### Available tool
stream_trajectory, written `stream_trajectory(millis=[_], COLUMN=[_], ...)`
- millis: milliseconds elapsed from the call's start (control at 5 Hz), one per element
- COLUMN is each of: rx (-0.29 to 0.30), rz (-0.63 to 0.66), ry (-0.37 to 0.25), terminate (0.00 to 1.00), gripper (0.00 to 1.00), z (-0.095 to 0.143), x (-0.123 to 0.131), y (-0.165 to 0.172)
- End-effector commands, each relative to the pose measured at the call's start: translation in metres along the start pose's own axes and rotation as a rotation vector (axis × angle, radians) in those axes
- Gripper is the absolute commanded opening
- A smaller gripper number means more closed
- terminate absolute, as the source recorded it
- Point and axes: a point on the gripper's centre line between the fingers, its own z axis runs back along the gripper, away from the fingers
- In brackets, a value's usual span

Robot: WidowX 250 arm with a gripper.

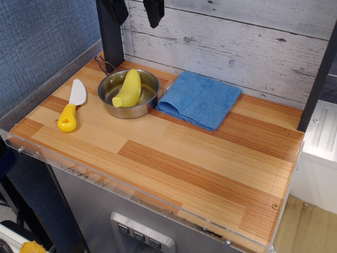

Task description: Put the banana on the lower right corner of the table

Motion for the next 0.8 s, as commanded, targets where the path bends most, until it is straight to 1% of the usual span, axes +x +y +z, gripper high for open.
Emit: stream_trajectory(millis=[0, 200, 400, 600], rx=[0.000, -0.010, 0.005, 0.016], rz=[0.000, 0.090, 0.161, 0.176], ry=[0.000, 0.007, 0.020, 0.037], terminate=[0.00, 0.00, 0.00, 0.00], gripper=[1.00, 1.00, 1.00, 1.00], z=[0.000, -0.005, -0.012, -0.020], x=[0.000, -0.007, -0.015, -0.020], y=[0.000, 0.005, 0.007, 0.009])
